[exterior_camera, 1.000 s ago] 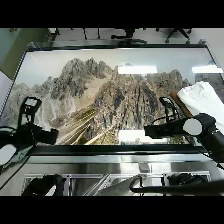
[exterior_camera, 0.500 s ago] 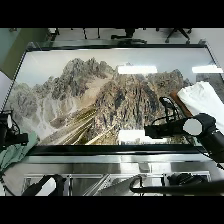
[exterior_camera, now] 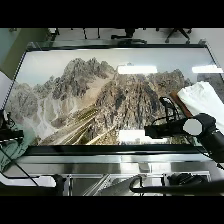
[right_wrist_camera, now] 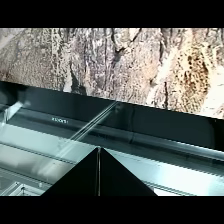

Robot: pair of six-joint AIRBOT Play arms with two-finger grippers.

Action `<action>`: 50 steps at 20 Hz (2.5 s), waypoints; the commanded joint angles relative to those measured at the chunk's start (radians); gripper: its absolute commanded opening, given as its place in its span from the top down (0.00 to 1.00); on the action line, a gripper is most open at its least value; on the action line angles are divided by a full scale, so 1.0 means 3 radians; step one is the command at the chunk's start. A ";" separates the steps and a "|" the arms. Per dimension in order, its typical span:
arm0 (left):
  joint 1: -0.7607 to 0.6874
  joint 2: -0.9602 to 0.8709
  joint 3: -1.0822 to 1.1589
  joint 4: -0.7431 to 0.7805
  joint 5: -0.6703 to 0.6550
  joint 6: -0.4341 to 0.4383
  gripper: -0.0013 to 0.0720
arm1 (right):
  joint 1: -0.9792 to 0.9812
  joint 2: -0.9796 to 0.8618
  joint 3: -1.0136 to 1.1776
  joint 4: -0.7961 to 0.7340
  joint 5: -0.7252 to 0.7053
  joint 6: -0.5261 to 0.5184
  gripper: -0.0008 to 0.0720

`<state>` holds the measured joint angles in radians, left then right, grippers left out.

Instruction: Fold the shirts.

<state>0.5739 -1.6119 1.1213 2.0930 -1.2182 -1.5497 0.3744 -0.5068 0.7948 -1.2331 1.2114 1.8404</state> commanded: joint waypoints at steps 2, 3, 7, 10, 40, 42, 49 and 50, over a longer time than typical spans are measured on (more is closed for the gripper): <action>-0.0141 -0.0596 0.0561 -0.0004 -0.0379 0.0356 0.96 | 0.0004 0.0003 -0.0001 0.0000 0.0000 0.0000 0.95; -0.0187 -0.0635 0.0692 -0.0005 -0.0526 0.0359 0.96 | 0.0004 0.0003 -0.0001 0.0000 0.0000 0.0000 0.95; -0.0465 -0.0319 0.1186 -0.0793 -0.0613 0.0354 0.97 | 0.0004 0.0003 -0.0001 0.0000 0.0001 0.0000 0.95; -0.0839 0.0117 0.1584 -0.1867 -0.0614 0.0383 0.96 | 0.0004 0.0003 -0.0001 0.0000 0.0000 0.0000 0.95; -0.2809 0.0894 0.1410 -0.3198 -0.0594 0.0262 0.03 | 0.0004 -0.0112 -0.0001 0.0017 -0.0001 0.0000 0.94; -0.2556 0.1144 0.0895 -0.3202 -0.0584 0.0381 0.03 | 0.0005 -0.0228 -0.0001 0.0144 -0.0067 -0.0023 0.79; -0.2556 0.1414 -0.1015 -0.3855 0.0635 0.0977 0.03 | 0.0092 -0.0982 -0.0001 0.1799 -0.1222 -0.1211 0.29; -0.2598 0.1352 -0.1077 -0.4008 0.0783 0.1078 0.03 | 0.0170 -0.1142 -0.0001 0.1999 -0.1377 -0.1368 0.29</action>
<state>-0.1917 -1.1995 0.9394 1.0115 -1.1477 -1.3205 0.3943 -0.7433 0.7948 -0.8574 0.9554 1.5929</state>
